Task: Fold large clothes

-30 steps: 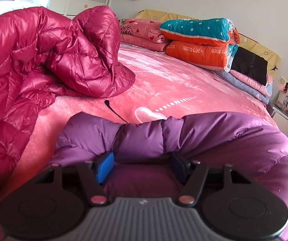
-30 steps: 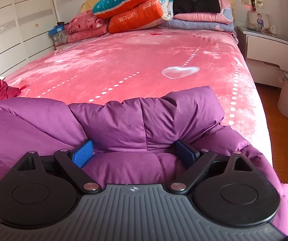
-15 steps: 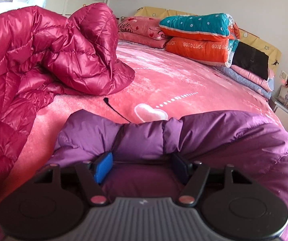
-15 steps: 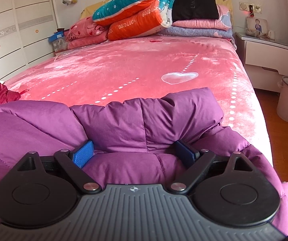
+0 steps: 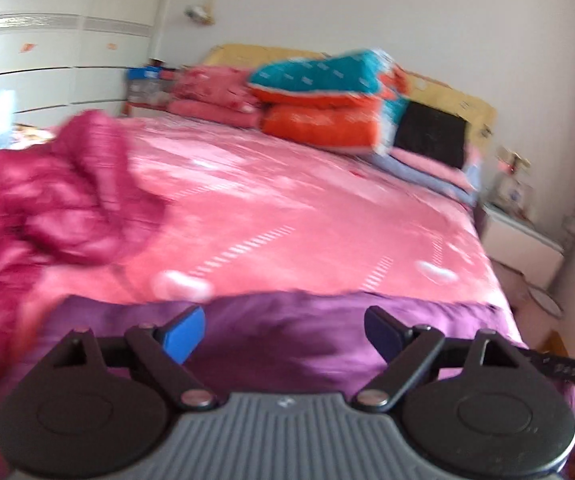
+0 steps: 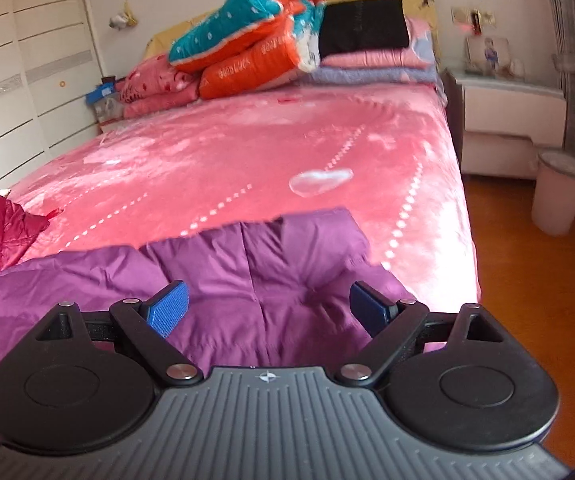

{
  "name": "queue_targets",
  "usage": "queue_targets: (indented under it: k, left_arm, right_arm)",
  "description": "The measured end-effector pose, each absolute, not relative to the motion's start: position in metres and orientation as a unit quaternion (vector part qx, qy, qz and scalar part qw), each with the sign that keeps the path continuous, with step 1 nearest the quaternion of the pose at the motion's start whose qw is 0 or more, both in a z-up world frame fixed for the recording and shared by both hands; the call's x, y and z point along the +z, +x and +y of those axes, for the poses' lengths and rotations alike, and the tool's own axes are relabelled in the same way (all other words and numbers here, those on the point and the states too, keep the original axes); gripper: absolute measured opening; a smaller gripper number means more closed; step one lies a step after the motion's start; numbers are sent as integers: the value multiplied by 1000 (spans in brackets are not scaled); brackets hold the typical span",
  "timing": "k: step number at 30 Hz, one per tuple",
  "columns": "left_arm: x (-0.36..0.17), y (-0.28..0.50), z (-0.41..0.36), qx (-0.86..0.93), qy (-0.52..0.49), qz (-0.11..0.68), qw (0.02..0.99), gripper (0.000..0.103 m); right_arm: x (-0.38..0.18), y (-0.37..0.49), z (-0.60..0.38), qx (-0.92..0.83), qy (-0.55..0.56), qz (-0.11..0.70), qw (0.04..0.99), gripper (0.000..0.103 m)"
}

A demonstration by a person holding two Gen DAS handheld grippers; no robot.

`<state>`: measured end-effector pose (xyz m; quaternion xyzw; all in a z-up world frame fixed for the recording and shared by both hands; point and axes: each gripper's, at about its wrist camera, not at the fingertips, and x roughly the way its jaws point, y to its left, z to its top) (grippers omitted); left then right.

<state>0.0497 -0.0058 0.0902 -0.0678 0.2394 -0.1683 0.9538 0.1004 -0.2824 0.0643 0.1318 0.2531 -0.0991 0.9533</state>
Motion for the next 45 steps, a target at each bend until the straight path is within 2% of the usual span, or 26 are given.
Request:
queue_targets:
  k: [6,10,18,25,27,31,36,40,45]
  left_arm:
    - [69,60,-74,-162,-40,272,948,87]
    - [47,71,-84,-141,-23,286,948,93]
    - [27,67,-91,-135,-9,267,954,99]
    - [45,55,-83,-151,-7,285,947,99]
    - [58,43,-74,-171,-19,287,942,99]
    - [91,16,-47,-181,-36,289,939,99]
    - [126,-14,7,-160,-69,289,941,99]
    - [130,-30,57,-109,-106,291,945,100]
    - [108,-47,112,-34,-153,314,936,100]
  right_arm:
    - [56,74,-279,-117,73,267,954,103]
    - [48,66,-284,-116,59,258,957,103]
    - [35,60,-297,-103,104,271,951,103]
    - [39,56,-309,-71,156,281,944,103]
    - [49,52,-322,-48,178,291,939,103]
    - [59,23,-378,-18,283,253,925,103]
    - [24,-8,-446,21,461,230,857,103]
    - [4,-13,-452,53,501,236,831,103]
    - [-4,-6,-439,72,495,257,827,103]
